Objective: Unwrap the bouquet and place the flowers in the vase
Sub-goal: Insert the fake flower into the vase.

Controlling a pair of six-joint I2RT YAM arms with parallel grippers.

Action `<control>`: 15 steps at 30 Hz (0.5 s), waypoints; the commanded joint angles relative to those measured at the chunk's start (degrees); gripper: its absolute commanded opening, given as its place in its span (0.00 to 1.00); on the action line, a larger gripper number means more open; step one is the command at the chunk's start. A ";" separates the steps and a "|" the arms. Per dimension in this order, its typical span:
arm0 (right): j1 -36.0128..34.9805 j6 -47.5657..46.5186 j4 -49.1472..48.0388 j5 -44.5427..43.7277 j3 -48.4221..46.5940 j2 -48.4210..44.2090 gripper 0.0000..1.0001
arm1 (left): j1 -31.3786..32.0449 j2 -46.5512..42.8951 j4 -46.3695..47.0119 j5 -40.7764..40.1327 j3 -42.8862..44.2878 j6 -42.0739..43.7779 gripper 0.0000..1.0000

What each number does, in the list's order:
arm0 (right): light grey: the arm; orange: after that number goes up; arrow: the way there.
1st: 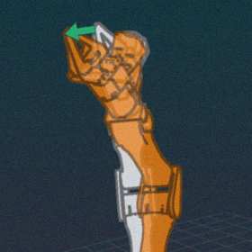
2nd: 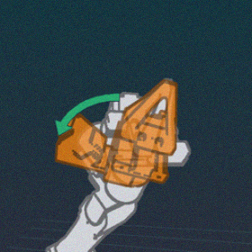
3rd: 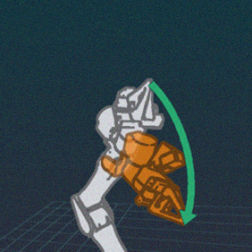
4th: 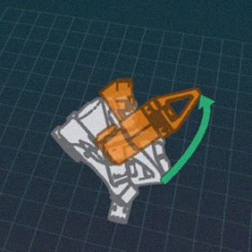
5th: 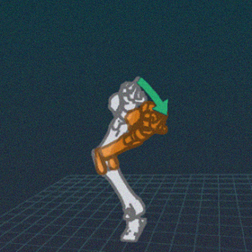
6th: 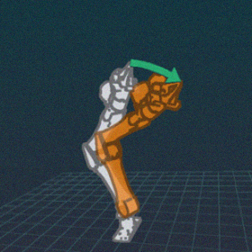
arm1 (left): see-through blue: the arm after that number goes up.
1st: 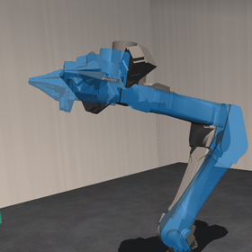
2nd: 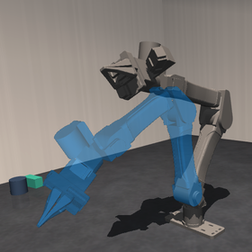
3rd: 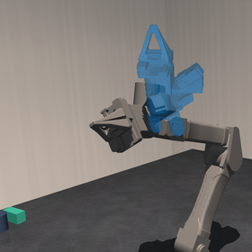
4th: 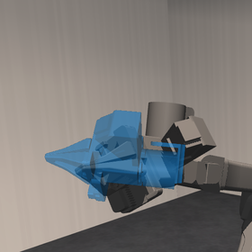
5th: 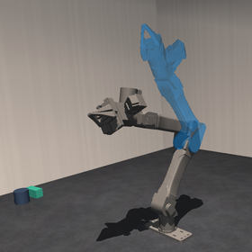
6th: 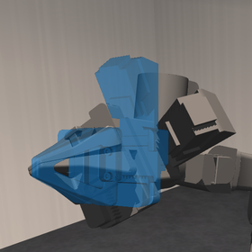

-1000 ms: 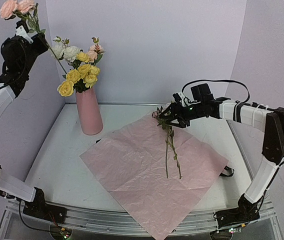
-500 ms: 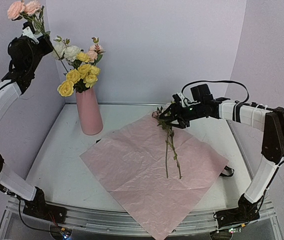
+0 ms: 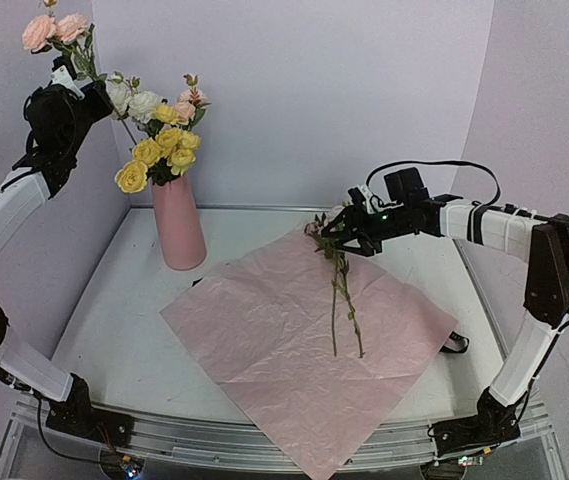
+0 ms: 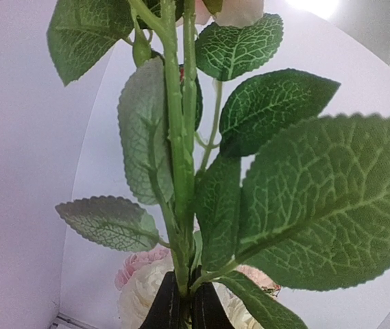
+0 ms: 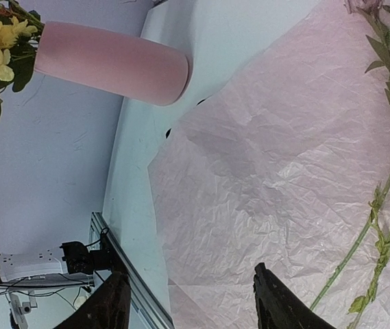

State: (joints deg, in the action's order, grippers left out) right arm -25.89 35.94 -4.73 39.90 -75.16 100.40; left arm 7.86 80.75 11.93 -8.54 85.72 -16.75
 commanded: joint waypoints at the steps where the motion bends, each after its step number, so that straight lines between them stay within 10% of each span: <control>1: 0.39 -0.58 0.34 1.79 -1.54 0.30 0.63 | -0.12 -1.49 3.65 1.46 -1.50 -1.55 0.00; 15: 0.88 -0.37 0.25 1.31 0.13 -0.48 0.63 | -0.04 -4.28 3.63 8.33 -12.81 -2.49 0.00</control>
State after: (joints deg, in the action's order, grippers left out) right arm -25.28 35.94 -4.73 39.88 -75.16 100.40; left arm 7.86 79.18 13.67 -3.33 74.67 -19.48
